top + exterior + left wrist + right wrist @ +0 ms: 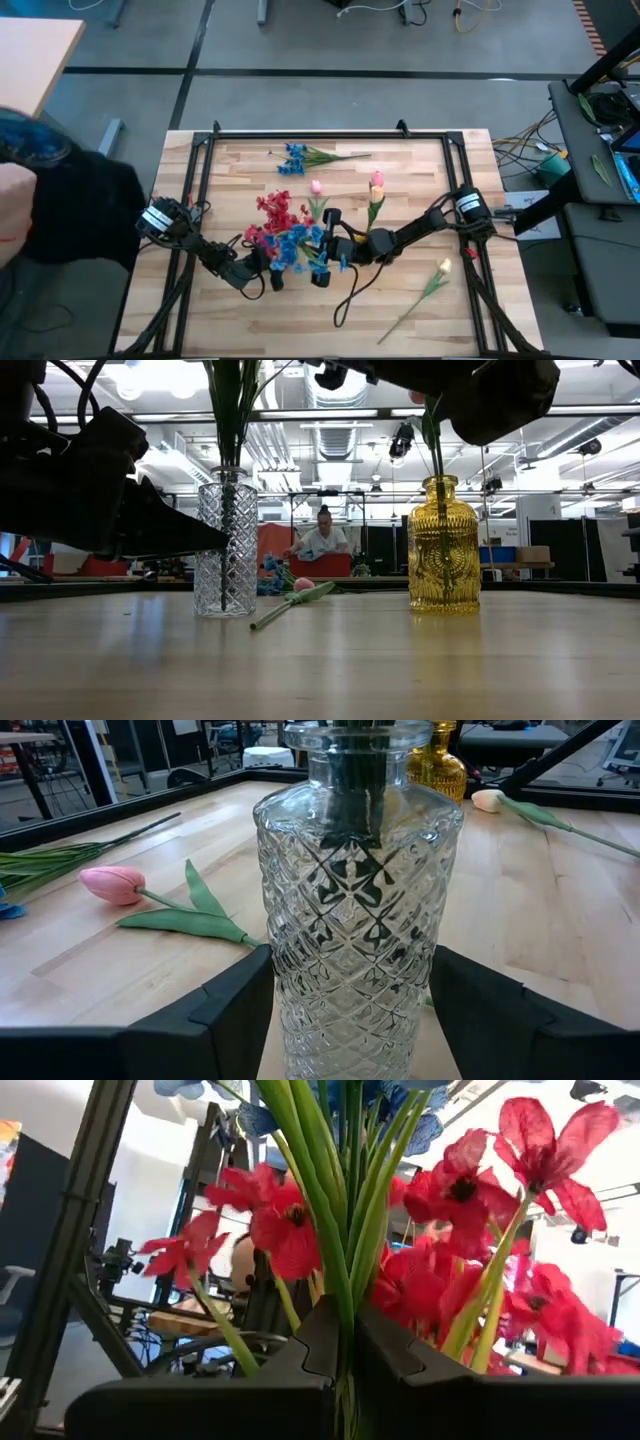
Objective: Sort flowers into vase by color
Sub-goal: Put the bottom blue flower into the transparent vase
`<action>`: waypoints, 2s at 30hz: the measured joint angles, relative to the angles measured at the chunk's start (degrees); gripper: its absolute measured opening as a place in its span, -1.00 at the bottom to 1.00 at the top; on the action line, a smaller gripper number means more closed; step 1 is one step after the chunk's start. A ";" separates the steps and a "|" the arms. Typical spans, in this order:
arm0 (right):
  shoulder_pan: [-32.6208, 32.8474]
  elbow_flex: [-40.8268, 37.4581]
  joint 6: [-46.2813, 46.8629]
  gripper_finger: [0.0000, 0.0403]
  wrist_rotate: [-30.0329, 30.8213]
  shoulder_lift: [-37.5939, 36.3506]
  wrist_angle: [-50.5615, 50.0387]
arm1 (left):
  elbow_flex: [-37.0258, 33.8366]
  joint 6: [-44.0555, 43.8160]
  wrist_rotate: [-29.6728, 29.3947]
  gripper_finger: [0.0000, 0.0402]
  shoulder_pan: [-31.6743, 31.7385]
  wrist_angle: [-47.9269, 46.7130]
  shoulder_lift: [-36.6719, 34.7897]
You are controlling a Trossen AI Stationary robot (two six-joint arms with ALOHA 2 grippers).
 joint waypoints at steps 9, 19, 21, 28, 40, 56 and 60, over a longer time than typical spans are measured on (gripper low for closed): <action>-0.02 -0.09 3.42 -0.94 5.91 0.27 -6.78 | 0.00 0.00 0.00 0.15 0.00 -0.02 0.00; 0.00 -0.26 4.98 -0.92 5.93 0.27 -11.59 | 0.00 0.00 0.00 0.15 0.00 -0.02 0.00; 0.00 -0.26 5.86 -0.88 5.95 0.27 -12.77 | 0.00 0.00 0.00 0.15 0.00 -0.04 0.00; 0.34 -0.67 6.97 -0.50 10.57 0.24 -14.93 | 0.00 -0.02 -0.02 0.15 0.00 -0.02 -0.01; 2.16 -0.94 6.02 -0.19 12.51 -1.43 -19.92 | 0.00 0.00 -0.03 0.15 0.03 -0.11 -0.02; 2.66 -0.98 8.07 -0.57 13.81 -1.87 -27.77 | 0.00 -0.21 -1.28 0.15 -0.02 -0.20 -0.02; 2.93 -0.98 8.06 -0.41 15.54 -2.00 -27.79 | 0.00 -0.58 -1.47 0.20 0.00 -0.18 -0.02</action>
